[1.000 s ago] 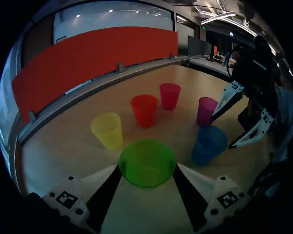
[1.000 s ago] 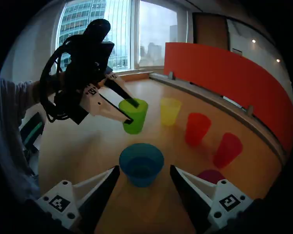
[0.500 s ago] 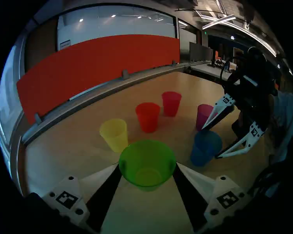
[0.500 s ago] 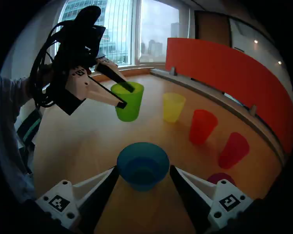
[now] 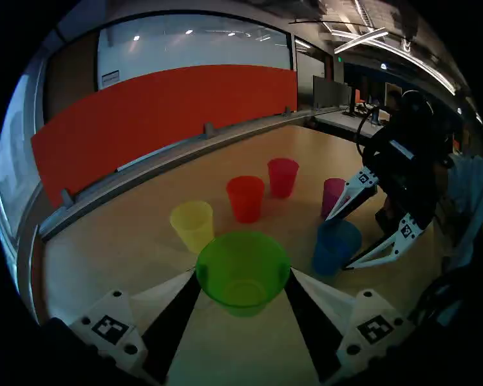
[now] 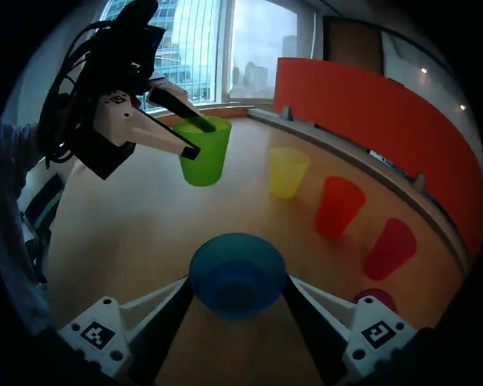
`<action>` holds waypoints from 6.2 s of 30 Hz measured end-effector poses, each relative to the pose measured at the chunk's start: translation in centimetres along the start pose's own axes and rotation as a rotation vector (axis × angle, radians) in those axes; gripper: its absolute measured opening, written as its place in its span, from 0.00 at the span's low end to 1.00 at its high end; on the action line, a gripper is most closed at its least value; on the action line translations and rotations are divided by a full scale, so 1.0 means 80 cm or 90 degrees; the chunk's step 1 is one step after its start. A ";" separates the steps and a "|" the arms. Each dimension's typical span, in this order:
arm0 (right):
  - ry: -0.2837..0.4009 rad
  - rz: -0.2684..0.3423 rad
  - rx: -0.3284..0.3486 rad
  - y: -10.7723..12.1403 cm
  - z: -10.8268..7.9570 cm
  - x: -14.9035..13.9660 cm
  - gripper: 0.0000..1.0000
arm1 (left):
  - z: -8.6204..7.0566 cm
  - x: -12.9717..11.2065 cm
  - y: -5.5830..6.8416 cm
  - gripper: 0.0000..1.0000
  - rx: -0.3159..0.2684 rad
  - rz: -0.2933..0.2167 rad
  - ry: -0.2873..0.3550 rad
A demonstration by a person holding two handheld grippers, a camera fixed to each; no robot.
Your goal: Pour water
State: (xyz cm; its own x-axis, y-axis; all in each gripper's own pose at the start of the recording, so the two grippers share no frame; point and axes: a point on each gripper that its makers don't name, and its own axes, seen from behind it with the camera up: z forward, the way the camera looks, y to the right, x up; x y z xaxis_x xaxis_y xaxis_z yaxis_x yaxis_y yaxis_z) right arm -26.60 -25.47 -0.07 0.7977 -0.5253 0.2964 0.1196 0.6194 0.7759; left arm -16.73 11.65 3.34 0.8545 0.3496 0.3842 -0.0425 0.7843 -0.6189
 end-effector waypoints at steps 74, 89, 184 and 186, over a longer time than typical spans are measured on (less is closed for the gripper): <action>0.291 0.020 -0.095 0.039 -0.187 0.142 0.90 | -0.052 0.141 0.100 0.88 -0.046 -0.003 0.320; 0.320 -0.010 -0.098 0.048 -0.208 0.166 0.90 | -0.055 0.145 0.118 0.88 -0.052 0.011 0.323; 0.293 -0.634 -0.330 0.105 -0.230 0.377 0.89 | -0.050 0.184 0.167 0.87 -0.117 0.028 0.352; 0.292 -0.640 -0.334 0.106 -0.230 0.378 0.89 | -0.050 0.185 0.168 0.87 -0.118 0.029 0.352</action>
State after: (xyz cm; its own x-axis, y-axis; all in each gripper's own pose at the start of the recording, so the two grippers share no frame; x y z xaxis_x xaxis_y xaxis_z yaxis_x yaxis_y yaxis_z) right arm 9.43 -25.35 5.22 0.3345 -0.7166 -0.6120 0.9420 0.2721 0.1962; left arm -2.58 25.30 -2.07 0.9993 0.0225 -0.0296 -0.0371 0.6543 -0.7554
